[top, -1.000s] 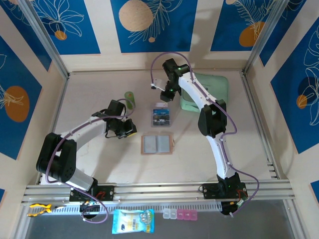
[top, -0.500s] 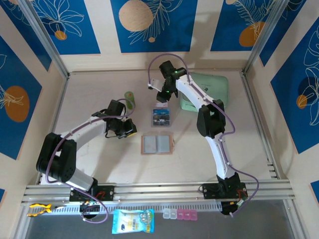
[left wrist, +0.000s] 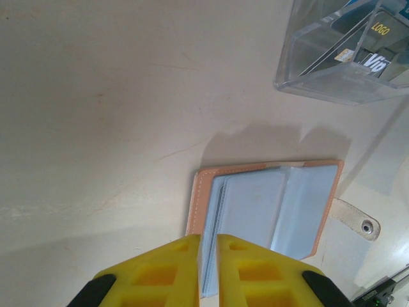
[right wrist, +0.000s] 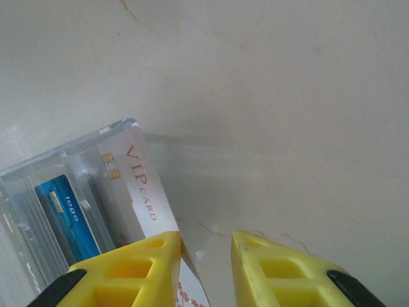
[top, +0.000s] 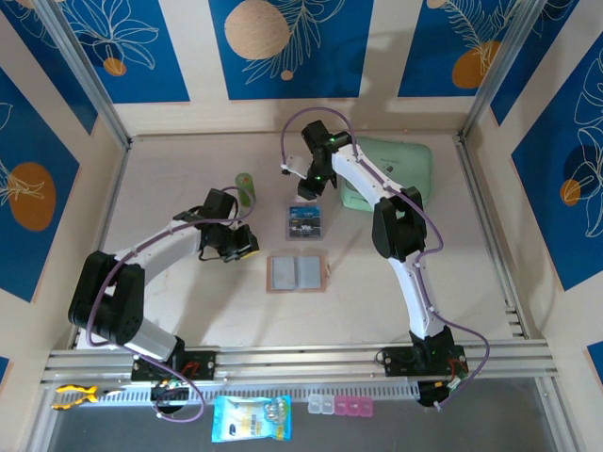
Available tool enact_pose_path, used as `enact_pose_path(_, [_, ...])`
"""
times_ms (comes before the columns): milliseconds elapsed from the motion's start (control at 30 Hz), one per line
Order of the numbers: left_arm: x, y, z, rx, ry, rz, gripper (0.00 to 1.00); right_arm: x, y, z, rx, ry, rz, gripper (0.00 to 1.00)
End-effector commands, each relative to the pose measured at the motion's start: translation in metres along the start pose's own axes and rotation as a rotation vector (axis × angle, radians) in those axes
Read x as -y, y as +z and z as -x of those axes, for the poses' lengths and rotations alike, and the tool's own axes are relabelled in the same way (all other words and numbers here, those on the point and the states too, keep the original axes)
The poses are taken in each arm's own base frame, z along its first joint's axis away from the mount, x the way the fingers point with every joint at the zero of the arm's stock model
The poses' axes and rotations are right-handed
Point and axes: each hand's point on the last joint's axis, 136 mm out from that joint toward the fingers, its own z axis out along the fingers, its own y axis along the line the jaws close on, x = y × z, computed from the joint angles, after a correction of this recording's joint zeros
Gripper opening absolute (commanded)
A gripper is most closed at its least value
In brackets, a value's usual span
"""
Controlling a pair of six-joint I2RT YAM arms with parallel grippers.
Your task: Take the credit cards out of the card holder
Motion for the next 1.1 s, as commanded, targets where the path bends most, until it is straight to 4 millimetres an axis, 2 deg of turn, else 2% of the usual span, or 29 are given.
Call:
enact_pose_path(0, [0.002,-0.003,0.002,-0.005,0.012,-0.017,0.15,-0.004,-0.017,0.011,0.046,-0.006,0.005,0.28])
enact_pose_path(133, [0.003,-0.004,0.002,0.0,0.013,-0.02,0.15,0.014,-0.018,0.02,0.085,0.024,-0.057,0.29])
enact_pose_path(300, [0.002,-0.007,0.002,0.007,0.014,-0.019,0.15,0.02,-0.011,0.023,0.09,0.035,-0.065,0.29])
enact_pose_path(533, [0.001,-0.007,0.0,0.005,0.012,-0.015,0.15,0.017,-0.006,0.021,0.082,0.038,-0.045,0.28])
enact_pose_path(700, [0.001,-0.006,0.0,0.003,0.012,-0.016,0.15,0.021,0.006,0.011,0.046,0.045,-0.058,0.29])
enact_pose_path(867, [0.0,-0.005,-0.001,0.0,0.01,-0.015,0.15,0.008,0.018,-0.003,-0.009,0.039,0.002,0.28])
enact_pose_path(1067, [0.001,-0.005,-0.001,-0.001,0.009,-0.021,0.15,0.001,0.007,-0.003,-0.016,0.042,0.014,0.28])
